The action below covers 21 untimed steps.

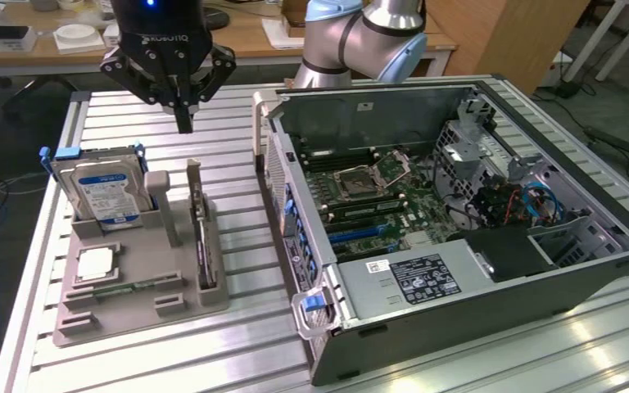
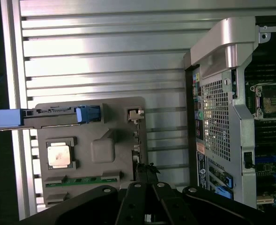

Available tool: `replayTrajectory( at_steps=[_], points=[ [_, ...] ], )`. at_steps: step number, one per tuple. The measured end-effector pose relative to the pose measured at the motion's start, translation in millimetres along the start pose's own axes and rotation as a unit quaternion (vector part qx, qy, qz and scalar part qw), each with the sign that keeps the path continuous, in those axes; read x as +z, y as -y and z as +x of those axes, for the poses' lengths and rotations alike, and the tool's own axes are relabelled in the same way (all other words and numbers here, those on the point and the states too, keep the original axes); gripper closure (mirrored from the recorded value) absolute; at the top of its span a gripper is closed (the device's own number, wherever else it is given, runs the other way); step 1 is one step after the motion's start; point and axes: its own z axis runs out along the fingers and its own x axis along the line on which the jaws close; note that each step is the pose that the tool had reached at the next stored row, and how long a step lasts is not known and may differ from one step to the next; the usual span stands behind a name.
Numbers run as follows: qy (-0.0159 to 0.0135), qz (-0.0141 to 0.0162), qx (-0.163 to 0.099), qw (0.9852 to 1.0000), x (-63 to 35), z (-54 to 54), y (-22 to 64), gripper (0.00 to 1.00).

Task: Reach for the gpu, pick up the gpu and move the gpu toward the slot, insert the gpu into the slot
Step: 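Pick up the gpu and move the gpu toward the slot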

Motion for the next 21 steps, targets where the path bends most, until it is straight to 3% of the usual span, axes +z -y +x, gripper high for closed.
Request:
replayTrajectory(
  at_steps=[5, 7, 12, 13, 16, 19, 21],
  points=[
    [0.0, 0.0, 0.0, 1.0, 0.0, 0.0, 0.0, 0.83],
    [0.0, 0.0, 0.0, 1.0, 0.0, 0.0, 0.0, 0.71],
    [-0.0001, 0.0, -0.001, 1.0, -0.1, 3.2, 0.5, 0.59],
    [-0.0002, -0.0001, -0.004, 1.0, 0.1, 4.0, 0.6, 0.53],
    [-0.0011, -0.0003, -0.016, 0.9999, 1.2, 5.5, 0.8, 0.53],
    [-0.005, -0.0001, -0.023, 0.9997, 2.8, 6.5, 1.4, 0.53],
    [-0.0053, 0.0001, -0.024, 0.9997, 3.1, 6.8, 2.0, 0.53]
  ],
)
